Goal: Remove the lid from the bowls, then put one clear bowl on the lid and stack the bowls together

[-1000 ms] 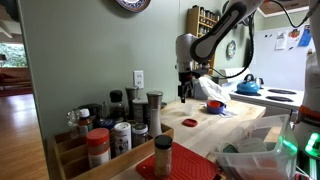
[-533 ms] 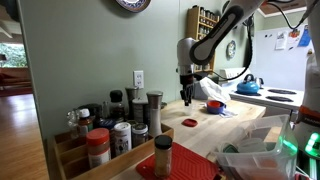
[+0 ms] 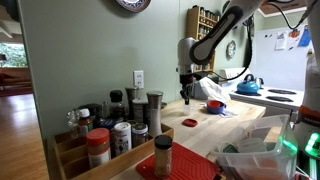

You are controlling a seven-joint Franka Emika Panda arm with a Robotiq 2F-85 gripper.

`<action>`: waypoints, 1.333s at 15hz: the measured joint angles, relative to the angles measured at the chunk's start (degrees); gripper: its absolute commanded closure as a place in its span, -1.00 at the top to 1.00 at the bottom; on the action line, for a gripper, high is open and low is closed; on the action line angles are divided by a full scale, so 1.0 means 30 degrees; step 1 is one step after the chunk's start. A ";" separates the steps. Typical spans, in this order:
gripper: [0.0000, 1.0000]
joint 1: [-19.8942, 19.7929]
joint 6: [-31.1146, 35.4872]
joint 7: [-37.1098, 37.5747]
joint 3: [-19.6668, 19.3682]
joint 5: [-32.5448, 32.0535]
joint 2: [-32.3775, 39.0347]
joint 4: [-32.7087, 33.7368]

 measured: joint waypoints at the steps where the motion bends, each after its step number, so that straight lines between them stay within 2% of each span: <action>1: -0.99 -0.0025 0.0181 -0.0194 0.0022 0.0293 -0.0115 -0.0013; 3: -0.99 0.0079 -0.0392 0.1024 -0.0189 -0.0776 -0.0443 0.0036; 4: -0.99 0.0047 -0.0323 0.0938 -0.0167 -0.0508 -0.0620 0.0022; 9: -0.99 0.0179 -0.2451 0.3682 -0.0263 -0.2672 -0.1500 0.0130; 12: -0.99 0.0322 -0.3459 0.4435 -0.0022 -0.3113 -0.2327 0.0190; 16: -0.99 0.0518 -0.4243 0.4534 0.0708 -0.2854 -0.3626 0.0241; 20: -0.99 0.0860 -0.4291 0.2634 0.1624 0.0041 -0.3964 0.0260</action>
